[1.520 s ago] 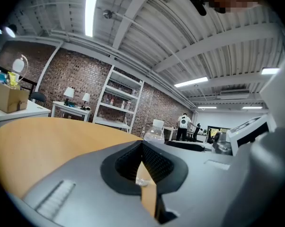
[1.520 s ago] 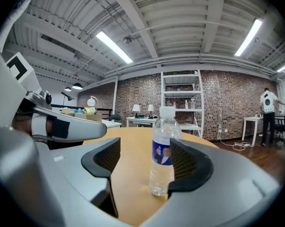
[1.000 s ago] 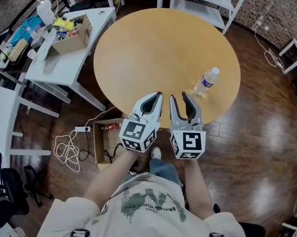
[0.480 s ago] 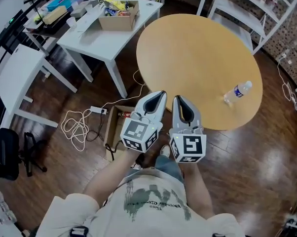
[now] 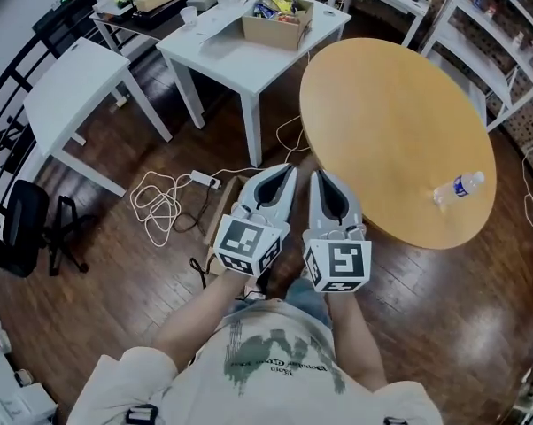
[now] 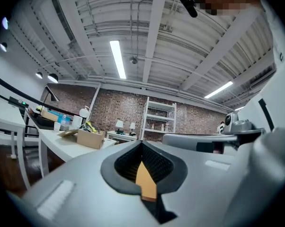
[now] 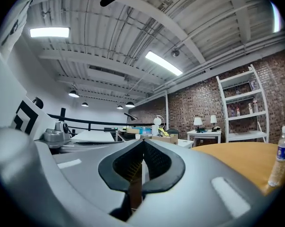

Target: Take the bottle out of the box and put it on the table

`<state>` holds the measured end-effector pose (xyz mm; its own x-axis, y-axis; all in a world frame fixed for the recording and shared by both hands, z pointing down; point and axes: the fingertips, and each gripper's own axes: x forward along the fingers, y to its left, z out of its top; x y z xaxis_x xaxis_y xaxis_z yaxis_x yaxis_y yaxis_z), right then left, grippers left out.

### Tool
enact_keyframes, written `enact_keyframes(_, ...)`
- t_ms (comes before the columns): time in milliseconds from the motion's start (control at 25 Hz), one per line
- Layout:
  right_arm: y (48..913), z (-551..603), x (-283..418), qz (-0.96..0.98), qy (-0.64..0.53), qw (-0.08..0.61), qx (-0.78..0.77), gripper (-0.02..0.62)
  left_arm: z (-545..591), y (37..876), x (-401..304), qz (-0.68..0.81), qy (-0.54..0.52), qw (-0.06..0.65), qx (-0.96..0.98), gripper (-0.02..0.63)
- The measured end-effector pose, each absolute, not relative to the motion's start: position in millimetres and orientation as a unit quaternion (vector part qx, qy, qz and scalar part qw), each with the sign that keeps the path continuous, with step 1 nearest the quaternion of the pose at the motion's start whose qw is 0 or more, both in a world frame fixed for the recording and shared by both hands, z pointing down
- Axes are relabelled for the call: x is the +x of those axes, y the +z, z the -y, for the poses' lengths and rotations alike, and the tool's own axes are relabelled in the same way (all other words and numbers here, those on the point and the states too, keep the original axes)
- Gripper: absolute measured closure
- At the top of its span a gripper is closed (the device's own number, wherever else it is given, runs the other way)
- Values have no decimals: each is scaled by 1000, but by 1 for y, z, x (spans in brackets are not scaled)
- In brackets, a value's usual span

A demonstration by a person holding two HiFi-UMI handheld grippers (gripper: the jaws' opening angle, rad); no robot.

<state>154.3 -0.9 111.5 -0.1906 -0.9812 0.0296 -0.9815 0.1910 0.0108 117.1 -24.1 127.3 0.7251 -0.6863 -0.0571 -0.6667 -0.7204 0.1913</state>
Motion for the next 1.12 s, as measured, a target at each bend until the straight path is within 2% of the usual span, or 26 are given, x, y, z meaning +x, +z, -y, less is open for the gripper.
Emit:
enact_keyframes(320, 108, 1, 119, 783, -1, 8, 622, 597, 20, 118, 85, 378, -73, 62, 921, 627)
enact_keyframes(1120, 104, -9, 142, 762, -3, 7, 647, 597, 3, 106, 113, 337, -74, 48, 937, 627)
